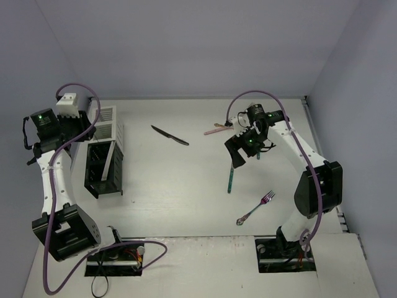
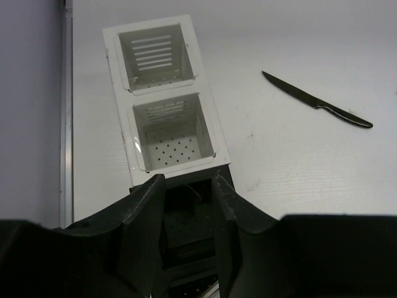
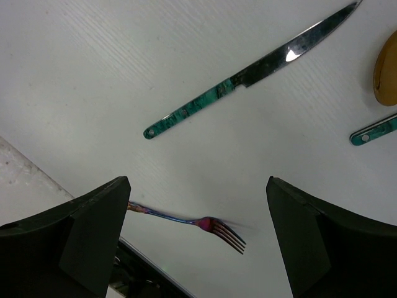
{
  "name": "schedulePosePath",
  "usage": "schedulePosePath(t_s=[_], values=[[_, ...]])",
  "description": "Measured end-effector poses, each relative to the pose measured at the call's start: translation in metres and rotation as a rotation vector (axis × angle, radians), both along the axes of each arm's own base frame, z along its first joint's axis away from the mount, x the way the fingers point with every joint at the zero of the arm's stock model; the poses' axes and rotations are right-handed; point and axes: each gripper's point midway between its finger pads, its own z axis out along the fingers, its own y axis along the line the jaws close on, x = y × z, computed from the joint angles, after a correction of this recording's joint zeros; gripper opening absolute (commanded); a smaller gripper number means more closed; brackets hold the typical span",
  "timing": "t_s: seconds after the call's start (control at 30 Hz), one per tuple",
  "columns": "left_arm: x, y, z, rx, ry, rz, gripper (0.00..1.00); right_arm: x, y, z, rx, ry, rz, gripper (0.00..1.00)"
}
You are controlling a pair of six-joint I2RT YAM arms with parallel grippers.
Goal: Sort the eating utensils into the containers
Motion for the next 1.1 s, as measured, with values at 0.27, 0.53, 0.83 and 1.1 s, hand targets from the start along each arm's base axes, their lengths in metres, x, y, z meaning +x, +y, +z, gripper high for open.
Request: schedulePosePath(t_s=[0.27, 0.53, 0.83, 1.1], values=[[-0.005, -0.009, -0.008, 0.016, 0.016, -0.044, 0.46, 0.000, -0.017, -0.002, -0.029, -0.014, -0.010, 0.88], [0.011, -0.108, 0.049, 0.162, -0.090, -0.274, 0.46, 0.024, -0.059, 0.010, -0.016, -0.053, -0.154, 0.87], [-0.061, -0.345, 0.007, 0.229, -0.007, -0.785, 0.48, 0.047, -0.180, 0.023, 0.087, -0.047, -0.619, 0.85], [-0.130, -0.444, -0.118, 0.161, 0.343, -0.827, 0.50, 0.044, -0.216, 0.025, 0.172, -0.031, -0.760, 0.85]])
